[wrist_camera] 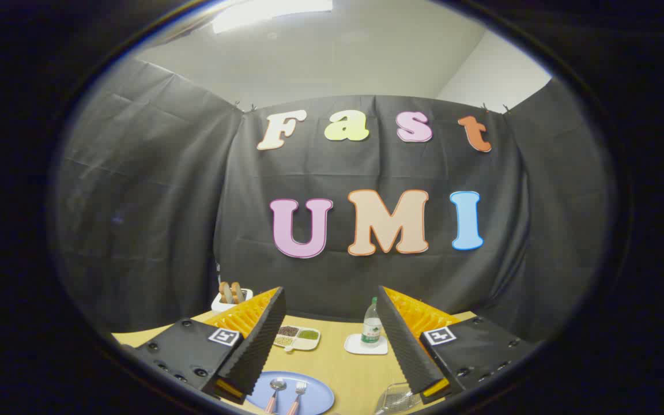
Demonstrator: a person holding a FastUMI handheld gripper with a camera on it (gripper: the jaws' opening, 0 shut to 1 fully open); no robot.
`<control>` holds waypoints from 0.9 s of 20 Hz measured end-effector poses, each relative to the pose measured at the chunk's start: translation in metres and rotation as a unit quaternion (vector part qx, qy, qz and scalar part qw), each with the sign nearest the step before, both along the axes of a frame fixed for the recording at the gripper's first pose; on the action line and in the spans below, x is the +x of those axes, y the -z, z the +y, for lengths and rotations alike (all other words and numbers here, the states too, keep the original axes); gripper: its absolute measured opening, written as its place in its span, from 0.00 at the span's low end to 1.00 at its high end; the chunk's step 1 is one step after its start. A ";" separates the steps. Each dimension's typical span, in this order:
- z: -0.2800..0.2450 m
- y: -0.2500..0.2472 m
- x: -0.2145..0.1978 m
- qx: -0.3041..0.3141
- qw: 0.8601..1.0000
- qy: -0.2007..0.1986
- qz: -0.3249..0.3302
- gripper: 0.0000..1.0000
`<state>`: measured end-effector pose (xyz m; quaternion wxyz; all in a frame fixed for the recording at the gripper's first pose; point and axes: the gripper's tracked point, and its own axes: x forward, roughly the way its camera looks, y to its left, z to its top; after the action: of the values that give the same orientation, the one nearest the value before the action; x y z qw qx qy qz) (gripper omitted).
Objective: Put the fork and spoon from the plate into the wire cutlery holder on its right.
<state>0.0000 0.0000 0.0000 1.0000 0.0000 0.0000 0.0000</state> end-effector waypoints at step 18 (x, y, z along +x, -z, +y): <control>0.012 0.013 0.007 0.002 1.000 -0.023 0.016 0.99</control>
<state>0.0068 0.0123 -0.0131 0.9996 0.0024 0.0161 0.0234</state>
